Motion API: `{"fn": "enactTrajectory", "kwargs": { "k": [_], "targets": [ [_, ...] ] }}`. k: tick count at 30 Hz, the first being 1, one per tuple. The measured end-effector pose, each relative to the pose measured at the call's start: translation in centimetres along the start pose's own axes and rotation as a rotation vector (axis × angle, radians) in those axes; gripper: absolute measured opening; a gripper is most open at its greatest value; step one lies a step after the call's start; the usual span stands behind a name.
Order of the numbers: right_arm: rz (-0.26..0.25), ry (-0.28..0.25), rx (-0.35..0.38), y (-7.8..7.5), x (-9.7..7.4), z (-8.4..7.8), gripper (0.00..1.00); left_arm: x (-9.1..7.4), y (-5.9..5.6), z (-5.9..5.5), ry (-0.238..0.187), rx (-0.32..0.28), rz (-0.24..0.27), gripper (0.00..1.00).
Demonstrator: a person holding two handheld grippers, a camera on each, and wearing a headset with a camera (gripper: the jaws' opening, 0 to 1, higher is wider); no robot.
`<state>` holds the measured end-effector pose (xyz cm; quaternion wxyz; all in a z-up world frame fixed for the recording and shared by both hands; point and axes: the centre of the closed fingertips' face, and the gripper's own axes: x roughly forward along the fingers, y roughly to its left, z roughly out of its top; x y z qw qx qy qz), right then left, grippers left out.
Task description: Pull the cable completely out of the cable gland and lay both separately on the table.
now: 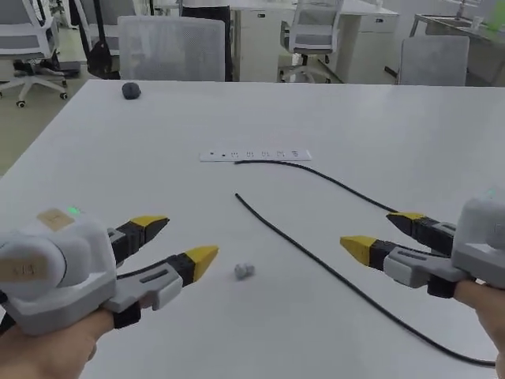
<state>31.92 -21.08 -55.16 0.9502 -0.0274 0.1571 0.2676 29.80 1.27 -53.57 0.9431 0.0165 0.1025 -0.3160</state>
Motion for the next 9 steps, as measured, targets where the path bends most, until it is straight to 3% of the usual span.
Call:
{"fn": "enactTrajectory", "kwargs": {
  "k": [9],
  "targets": [
    [-0.009,0.016,0.002,0.1,-1.3,-1.0,0.56,-1.0,-0.1,0.0,0.003,-0.001,0.019,0.49]
  ]
}}
